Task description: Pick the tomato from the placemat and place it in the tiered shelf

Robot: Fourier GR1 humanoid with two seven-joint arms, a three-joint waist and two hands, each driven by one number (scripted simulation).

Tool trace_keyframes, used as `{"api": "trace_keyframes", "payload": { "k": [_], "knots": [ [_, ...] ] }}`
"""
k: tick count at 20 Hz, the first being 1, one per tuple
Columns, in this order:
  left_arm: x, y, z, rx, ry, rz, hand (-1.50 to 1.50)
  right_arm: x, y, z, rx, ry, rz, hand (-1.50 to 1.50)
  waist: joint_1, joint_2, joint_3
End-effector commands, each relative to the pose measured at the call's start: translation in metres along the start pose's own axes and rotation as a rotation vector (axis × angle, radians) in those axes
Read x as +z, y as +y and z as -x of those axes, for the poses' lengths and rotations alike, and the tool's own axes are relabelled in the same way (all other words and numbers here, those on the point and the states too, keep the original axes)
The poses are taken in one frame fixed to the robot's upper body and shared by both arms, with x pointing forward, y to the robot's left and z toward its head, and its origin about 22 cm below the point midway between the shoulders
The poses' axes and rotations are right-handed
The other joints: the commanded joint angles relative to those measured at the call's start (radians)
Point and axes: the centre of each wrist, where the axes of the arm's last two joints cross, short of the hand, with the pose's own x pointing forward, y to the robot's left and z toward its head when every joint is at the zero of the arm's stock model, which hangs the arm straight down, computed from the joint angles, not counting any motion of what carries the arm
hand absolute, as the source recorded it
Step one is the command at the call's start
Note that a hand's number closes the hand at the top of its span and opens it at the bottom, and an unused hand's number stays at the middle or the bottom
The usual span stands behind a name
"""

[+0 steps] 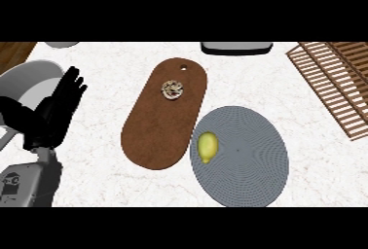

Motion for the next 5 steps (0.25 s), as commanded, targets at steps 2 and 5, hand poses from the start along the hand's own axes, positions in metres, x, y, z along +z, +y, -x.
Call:
{"api": "trace_keyframes", "payload": {
  "k": [2, 5],
  "knots": [
    [-0.003, -0.007, 0.0, 0.01, 0.001, -0.006, 0.0, 0.026, -0.018, 0.018, 0.024, -0.11, -0.066, -1.5, -0.003, 0.0, 0.001],
    [0.001, 0.008, -0.008, 0.0, -0.009, 0.008, 0.0, 0.032, -0.03, 0.011, 0.075, -0.108, -0.084, -1.5, 0.001, -0.002, -0.001]
  ]
}}
